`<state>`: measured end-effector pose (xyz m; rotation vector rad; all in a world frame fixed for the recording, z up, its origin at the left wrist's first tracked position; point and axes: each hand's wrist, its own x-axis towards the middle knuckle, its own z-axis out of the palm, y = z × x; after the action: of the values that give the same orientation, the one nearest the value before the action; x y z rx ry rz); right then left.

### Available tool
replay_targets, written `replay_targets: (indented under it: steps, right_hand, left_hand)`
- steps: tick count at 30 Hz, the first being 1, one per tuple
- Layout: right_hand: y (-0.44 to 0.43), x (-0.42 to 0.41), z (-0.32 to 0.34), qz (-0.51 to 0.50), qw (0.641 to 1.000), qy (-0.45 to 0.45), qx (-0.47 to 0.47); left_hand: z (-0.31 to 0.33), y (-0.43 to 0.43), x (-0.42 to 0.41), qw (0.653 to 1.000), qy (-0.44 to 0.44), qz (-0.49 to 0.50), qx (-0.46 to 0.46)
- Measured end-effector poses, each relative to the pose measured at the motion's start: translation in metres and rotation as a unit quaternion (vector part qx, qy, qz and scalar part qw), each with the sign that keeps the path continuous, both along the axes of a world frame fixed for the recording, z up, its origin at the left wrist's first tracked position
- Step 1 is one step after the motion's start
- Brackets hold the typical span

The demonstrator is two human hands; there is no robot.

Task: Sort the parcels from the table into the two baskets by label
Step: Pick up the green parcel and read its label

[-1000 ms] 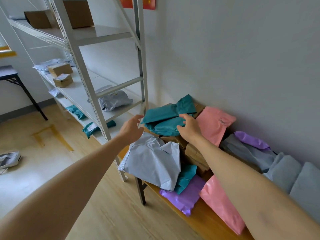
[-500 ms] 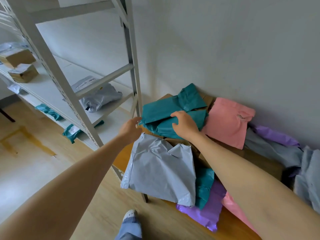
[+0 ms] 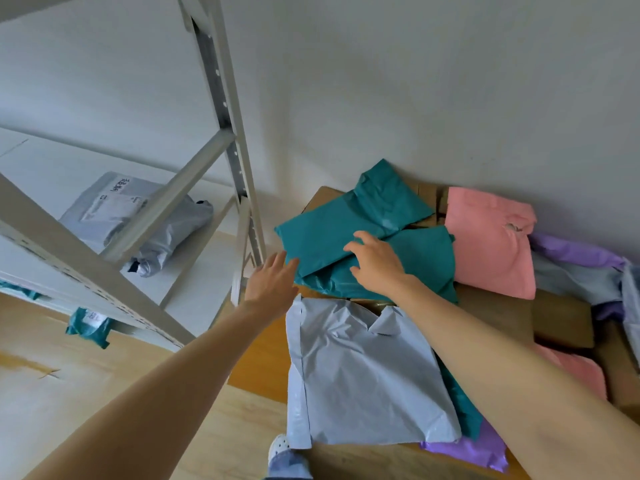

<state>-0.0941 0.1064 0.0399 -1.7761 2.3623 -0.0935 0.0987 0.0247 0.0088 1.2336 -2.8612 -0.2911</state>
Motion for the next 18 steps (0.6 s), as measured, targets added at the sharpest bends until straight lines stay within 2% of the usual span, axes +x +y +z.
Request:
replay_targets:
  steps: [11, 18]
  right_hand:
    - [-0.037, 0.001, -0.030, 0.067, 0.987, 0.147, 0.023]
    - [-0.052, -0.001, -0.033, 0.193, 0.957, 0.215, -0.028]
  left_hand:
    - [-0.039, -0.041, -0.005, 0.995, -0.001, -0.063, 0.074]
    - [-0.041, -0.059, -0.012, 0.995, 0.016, -0.067, 0.077]
